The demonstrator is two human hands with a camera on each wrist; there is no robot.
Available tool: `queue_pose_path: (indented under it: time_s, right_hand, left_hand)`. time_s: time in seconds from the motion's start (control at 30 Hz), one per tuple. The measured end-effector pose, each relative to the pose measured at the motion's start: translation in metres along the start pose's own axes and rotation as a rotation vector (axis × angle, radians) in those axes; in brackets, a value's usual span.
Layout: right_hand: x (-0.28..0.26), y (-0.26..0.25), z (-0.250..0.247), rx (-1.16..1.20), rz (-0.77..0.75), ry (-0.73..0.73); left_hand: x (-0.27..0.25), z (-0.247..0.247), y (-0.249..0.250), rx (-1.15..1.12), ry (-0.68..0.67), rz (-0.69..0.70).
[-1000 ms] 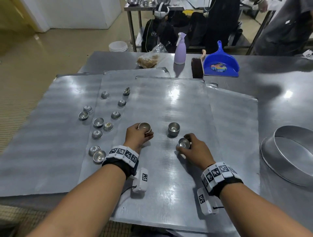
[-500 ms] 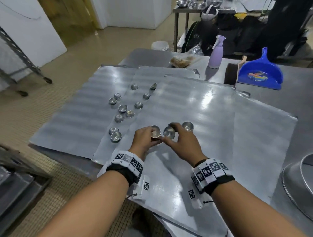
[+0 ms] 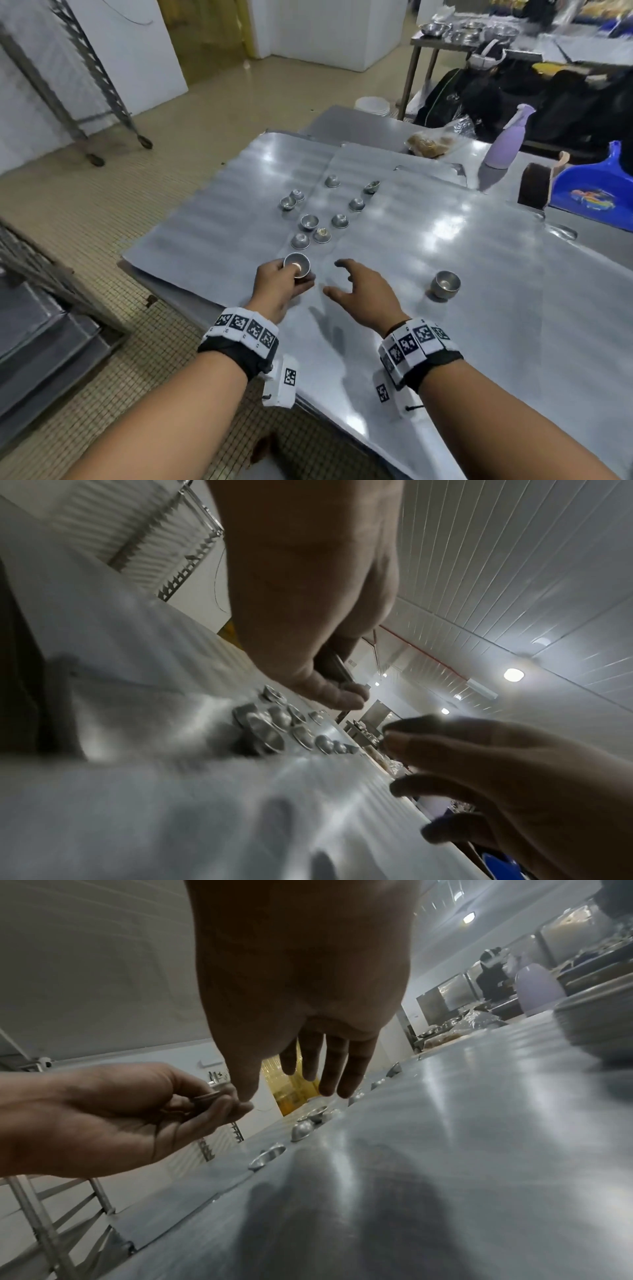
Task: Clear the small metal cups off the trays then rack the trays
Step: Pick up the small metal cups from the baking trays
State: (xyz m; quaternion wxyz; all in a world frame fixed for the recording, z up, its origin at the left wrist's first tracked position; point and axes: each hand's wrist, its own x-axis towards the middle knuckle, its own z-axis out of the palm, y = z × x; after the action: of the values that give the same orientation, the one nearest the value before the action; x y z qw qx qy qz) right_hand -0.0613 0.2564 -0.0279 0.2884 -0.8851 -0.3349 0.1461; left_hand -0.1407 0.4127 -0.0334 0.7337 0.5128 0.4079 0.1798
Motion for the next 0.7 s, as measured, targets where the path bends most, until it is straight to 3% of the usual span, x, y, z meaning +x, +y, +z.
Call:
queue_pose_path:
  time_s: [0.27, 0.53, 0.7]
  right_hand:
    - [0.057, -0.04, 0.059, -0.134, 0.122, -0.039]
    - [0.079, -0.051, 0.084, -0.316, 0.197, -0.073]
    - [0.081, -0.052, 0.088, -0.274, 0.251, -0.036]
  left_hand:
    - [0.073, -0.07, 0.014, 0.302, -0.104, 0.021]
    - [0.104, -0.087, 0.016, 0.352, -0.253, -0.001]
    - [0.118, -0.093, 0.017, 0.378, -0.28, 0.019]
